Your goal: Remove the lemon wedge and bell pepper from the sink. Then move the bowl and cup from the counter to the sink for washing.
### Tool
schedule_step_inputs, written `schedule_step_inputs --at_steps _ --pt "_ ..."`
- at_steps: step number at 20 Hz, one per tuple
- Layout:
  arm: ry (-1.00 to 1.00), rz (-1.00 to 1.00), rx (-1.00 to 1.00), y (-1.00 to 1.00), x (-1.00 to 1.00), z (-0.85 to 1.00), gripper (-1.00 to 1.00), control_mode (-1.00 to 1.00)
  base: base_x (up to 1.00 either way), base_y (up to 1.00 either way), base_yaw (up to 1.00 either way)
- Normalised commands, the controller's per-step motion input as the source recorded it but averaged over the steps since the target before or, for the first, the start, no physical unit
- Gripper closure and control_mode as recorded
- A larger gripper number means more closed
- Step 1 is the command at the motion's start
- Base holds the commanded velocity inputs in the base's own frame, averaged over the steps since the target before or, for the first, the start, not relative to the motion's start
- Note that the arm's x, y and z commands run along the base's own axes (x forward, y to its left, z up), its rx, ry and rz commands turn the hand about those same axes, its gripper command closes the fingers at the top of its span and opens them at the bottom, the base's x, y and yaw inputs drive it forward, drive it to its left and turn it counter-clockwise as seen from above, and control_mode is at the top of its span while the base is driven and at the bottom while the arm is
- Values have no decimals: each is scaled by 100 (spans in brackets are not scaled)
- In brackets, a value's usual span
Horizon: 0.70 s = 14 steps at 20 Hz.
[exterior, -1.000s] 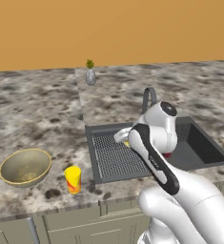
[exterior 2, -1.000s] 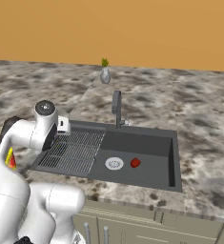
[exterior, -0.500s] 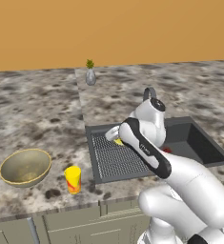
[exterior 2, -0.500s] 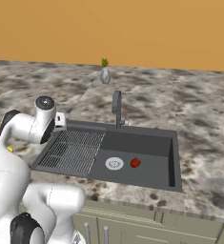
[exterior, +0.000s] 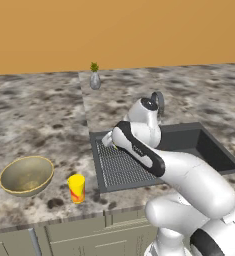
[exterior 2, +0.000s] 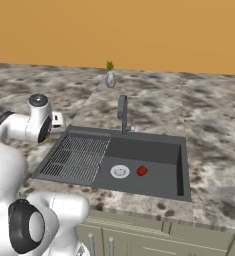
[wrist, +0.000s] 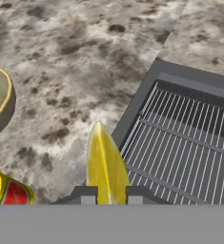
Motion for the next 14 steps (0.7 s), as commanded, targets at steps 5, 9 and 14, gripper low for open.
schedule_step_inputs --at_steps 5,9,14 --pt "0 1 0 12 22 0 100 -100 0 0 0" --pt "0 1 0 17 22 -2 100 -100 0 0 0" --pt "0 1 0 26 21 -5 100 -100 0 0 0"
